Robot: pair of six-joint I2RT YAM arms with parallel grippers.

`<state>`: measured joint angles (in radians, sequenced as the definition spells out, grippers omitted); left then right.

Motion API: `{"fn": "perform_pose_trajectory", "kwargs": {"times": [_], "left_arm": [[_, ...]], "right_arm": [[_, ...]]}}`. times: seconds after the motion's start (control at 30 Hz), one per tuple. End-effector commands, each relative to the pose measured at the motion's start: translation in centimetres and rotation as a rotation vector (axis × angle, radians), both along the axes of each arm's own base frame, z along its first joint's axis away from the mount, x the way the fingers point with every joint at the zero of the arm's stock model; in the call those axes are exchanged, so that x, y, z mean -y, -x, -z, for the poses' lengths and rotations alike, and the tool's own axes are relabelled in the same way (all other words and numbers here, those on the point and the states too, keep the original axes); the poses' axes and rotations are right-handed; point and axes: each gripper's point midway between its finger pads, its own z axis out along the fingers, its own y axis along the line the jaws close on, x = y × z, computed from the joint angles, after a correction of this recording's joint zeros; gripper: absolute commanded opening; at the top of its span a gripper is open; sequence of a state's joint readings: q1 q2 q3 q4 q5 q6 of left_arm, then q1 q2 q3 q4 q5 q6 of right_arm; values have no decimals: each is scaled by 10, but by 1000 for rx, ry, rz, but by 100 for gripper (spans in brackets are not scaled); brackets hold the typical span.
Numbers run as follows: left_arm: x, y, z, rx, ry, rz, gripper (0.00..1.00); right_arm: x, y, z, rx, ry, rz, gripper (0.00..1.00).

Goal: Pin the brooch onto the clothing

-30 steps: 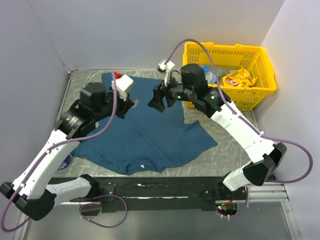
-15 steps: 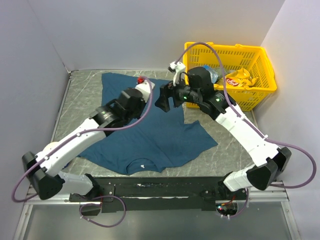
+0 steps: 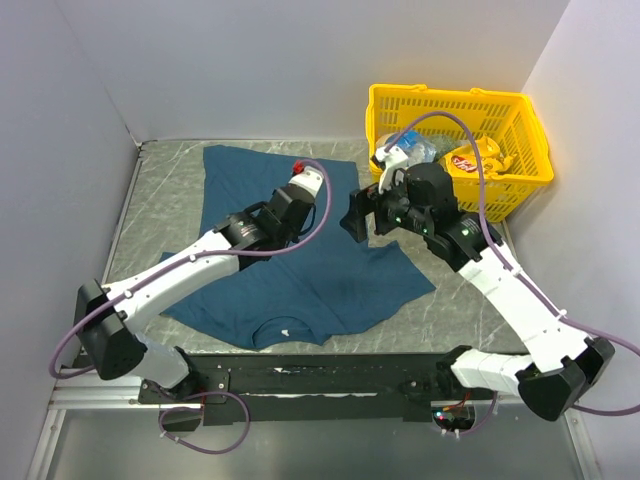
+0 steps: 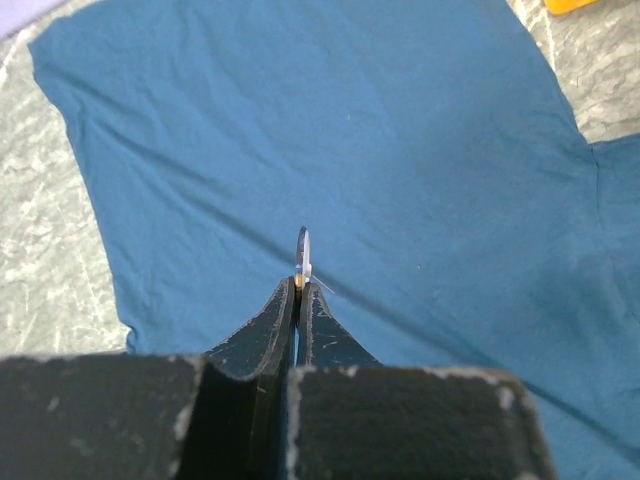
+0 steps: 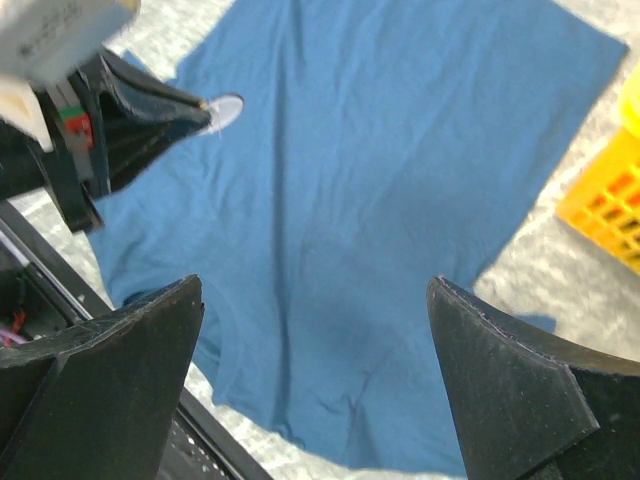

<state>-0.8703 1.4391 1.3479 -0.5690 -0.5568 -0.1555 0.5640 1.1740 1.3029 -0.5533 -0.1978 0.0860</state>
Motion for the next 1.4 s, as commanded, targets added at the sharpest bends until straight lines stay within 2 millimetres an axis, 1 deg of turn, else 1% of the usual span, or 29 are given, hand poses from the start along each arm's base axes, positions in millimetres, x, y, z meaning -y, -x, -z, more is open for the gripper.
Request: {"fn": "perform_pose_trajectory", "kwargs": {"times": [0.0,0.07,0.13,0.2,0.33,0.37,0.47,0.63,0.67,0.7,0.77,0.8,0.83,0.87,0.9,0.93,0.97,1.0,1.03,1.07,1.1,1.13,1.17,1.2,1.23,1.27,1.3,1.33,1.37], "left_arm": [[13,-5,-13,25,55,-20,1],[19,-4,-11,14,46,-1,1],[21,-4,-7,15,25,-13,1],[20,-5,0,9,-9,-32,1],[21,-5,12,-10,-31,-63,1],[21,-4,15,-17,-34,-69,1],[18,-3,24,-28,-50,-93,1],[14,-1,37,-48,-74,-109,1],[15,0,40,-57,-69,-102,1],[16,1,38,-56,-55,-94,1],[24,6,41,-63,-22,-22,1],[26,10,29,-44,24,10,1],[27,11,30,-30,35,44,1],[27,17,14,-2,75,78,1],[34,23,9,-7,113,139,1],[33,27,7,1,121,165,1],[35,32,-14,41,180,200,1],[41,39,-20,40,211,263,1],[42,44,-25,53,223,301,1],[40,50,-47,102,276,329,1],[42,56,-56,120,307,372,1],[39,59,-59,137,321,386,1],[33,66,-79,186,368,402,1],[32,68,-95,238,414,427,1],[34,77,-96,252,429,478,1],[28,86,-115,305,479,503,1],[26,89,-130,356,527,517,1],[28,96,-131,361,548,563,1],[24,104,-142,392,574,584,1]], "right_arm": [[18,1,-4,30,-11,68,100],[25,1,-6,41,-13,93,100],[32,1,-5,29,-22,117,100],[38,0,-3,8,-29,140,100],[44,0,2,-15,-34,162,100],[45,1,5,-25,-35,165,100],[50,1,8,-36,-43,179,100],[50,2,18,-70,-43,182,100],[50,2,20,-79,-45,182,100],[49,2,21,-83,-47,177,100],[39,6,21,-87,-72,118,100],[34,8,20,-85,-82,86,99],[24,16,18,-91,-108,12,99],[19,16,15,-64,-114,-27,99],[15,19,15,-61,-121,-59,98],[6,26,14,-65,-143,-130,98],[3,26,11,-37,-141,-169,97],[-2,29,10,-31,-144,-204,97],[-6,31,9,-25,-145,-233,97],[-10,35,7,-4,-141,-284,97],[-15,37,3,20,-143,-315,97],[-17,38,-1,36,-149,-337,97],[-20,41,-6,76,-148,-390,97],[-24,42,-13,112,-157,-412,97],[-27,44,-20,141,-168,-439,97],[-29,46,-27,168,-180,-461,97],[-33,50,-33,184,-200,-497,97],[-37,49,-45,236,-222,-520,97],[-40,51,-51,246,-242,-533,96]]}}
